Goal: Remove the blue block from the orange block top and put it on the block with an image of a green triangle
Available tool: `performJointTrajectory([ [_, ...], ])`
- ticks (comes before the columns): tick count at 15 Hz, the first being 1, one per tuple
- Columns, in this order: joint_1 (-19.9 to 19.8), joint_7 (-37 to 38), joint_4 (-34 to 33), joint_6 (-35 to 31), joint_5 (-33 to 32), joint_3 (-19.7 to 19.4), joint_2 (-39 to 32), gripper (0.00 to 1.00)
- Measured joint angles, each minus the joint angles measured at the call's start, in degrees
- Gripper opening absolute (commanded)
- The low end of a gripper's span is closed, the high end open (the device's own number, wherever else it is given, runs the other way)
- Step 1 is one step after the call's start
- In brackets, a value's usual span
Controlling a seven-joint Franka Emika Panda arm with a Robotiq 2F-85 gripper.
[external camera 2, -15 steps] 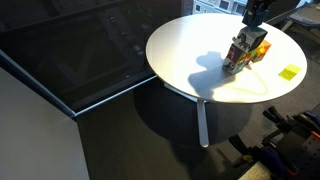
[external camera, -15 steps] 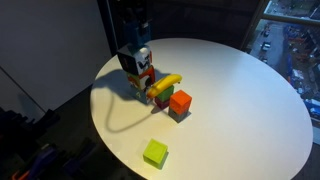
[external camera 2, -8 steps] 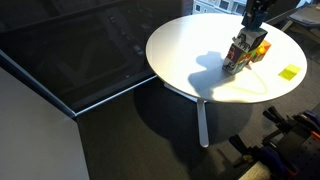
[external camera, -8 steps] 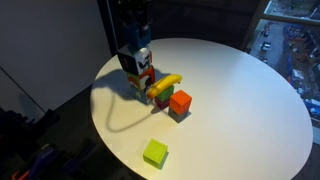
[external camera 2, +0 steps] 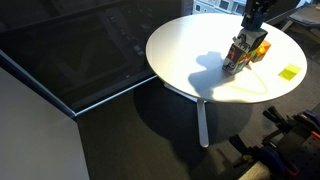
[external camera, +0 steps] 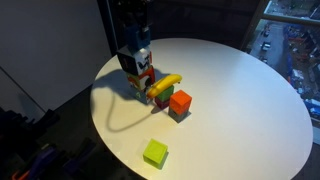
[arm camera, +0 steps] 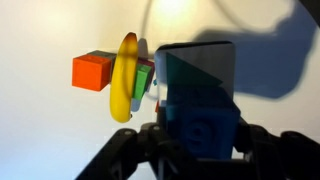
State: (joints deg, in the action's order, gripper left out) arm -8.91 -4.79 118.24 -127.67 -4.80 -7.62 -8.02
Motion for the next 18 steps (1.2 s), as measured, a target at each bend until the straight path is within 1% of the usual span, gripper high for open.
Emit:
performJointTrajectory([
  [1,0.00,0.05,0.00,0.00,0.00,0.00,0.00,0.99],
  [2,0.00,0.08,0.00,0.00,0.00,0.00,0.00,1.00],
  [18,-0.05,0.15,-0.26,0.00,0.18,-0.14,0.56,1.00],
])
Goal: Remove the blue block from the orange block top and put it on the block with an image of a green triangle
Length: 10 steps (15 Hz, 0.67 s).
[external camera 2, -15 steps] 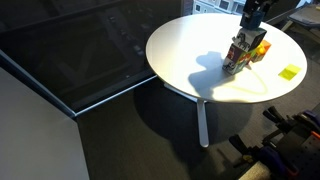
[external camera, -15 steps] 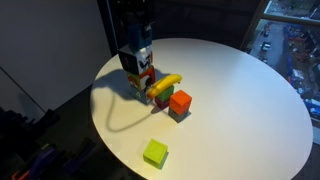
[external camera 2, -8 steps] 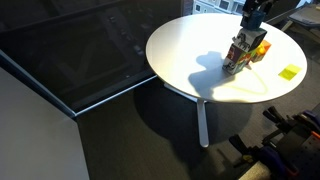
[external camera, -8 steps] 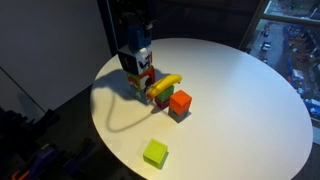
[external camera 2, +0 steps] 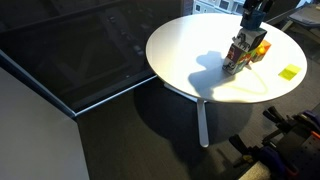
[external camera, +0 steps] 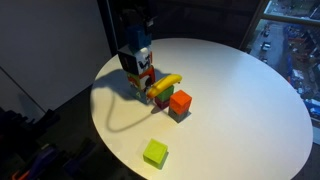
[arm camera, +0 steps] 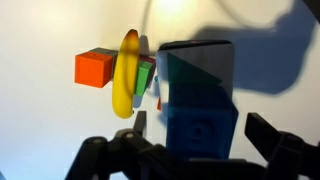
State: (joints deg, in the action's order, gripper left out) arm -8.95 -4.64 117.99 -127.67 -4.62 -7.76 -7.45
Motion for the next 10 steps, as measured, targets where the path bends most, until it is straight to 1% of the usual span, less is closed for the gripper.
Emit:
performJointTrajectory([
  [10,-0.05,-0.13,0.00,0.00,1.37,-0.22,1.39,1.00],
])
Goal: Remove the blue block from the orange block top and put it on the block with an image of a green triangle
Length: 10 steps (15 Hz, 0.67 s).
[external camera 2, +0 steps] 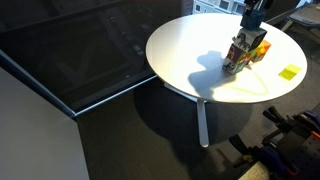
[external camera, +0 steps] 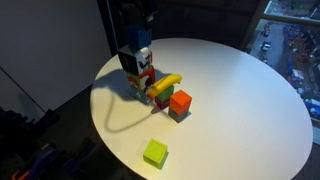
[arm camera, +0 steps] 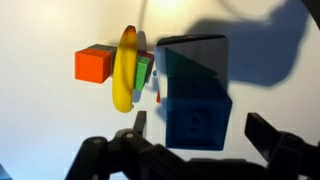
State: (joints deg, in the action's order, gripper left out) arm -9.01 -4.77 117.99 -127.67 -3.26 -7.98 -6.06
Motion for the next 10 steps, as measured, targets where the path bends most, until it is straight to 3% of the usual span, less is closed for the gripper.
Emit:
performJointTrajectory([
  [10,-0.05,-0.12,0.65,2.61,0.00,-0.97,4.38,1.00],
])
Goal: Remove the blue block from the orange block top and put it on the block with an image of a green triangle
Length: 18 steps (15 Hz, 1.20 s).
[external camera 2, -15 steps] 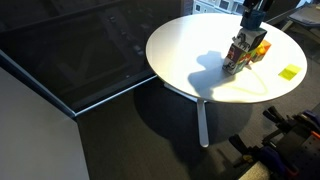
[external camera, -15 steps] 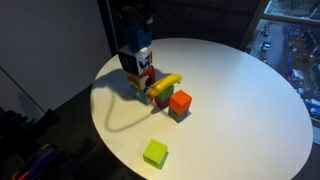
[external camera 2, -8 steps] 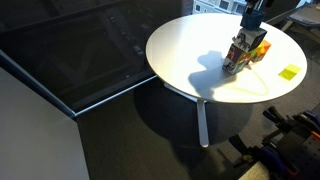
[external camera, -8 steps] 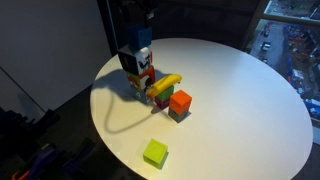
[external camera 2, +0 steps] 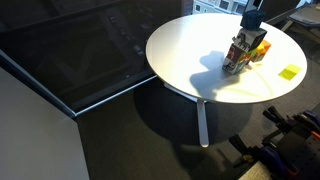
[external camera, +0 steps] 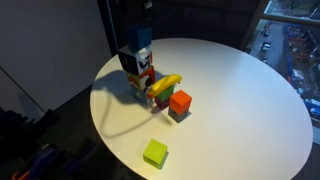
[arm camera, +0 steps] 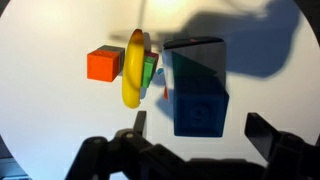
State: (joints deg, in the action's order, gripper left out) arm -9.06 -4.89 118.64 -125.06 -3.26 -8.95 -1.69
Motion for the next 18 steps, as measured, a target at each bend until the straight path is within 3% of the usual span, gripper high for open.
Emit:
performJointTrajectory([
  [18,0.69,-4.56,7.30,8.76,0.00,0.68,15.19,1.00],
])
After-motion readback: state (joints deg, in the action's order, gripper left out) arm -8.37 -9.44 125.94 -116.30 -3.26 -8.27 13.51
